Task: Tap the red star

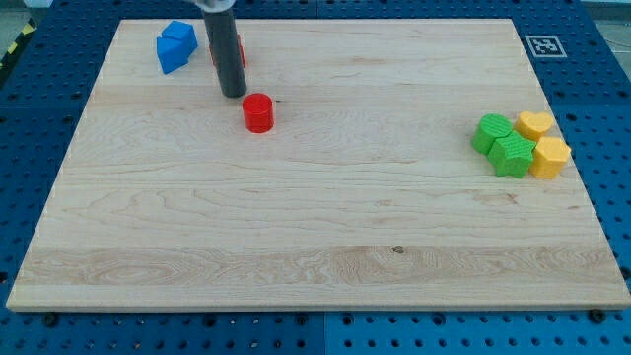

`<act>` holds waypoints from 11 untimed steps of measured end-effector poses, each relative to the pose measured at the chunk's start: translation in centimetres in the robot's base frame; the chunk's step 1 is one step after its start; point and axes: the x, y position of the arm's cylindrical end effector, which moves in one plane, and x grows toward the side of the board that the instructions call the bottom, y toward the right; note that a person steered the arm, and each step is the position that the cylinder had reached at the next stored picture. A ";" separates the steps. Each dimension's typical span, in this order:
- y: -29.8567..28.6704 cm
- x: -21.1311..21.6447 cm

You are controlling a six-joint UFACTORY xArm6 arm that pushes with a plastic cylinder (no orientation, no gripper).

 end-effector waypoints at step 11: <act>2.0 -14.3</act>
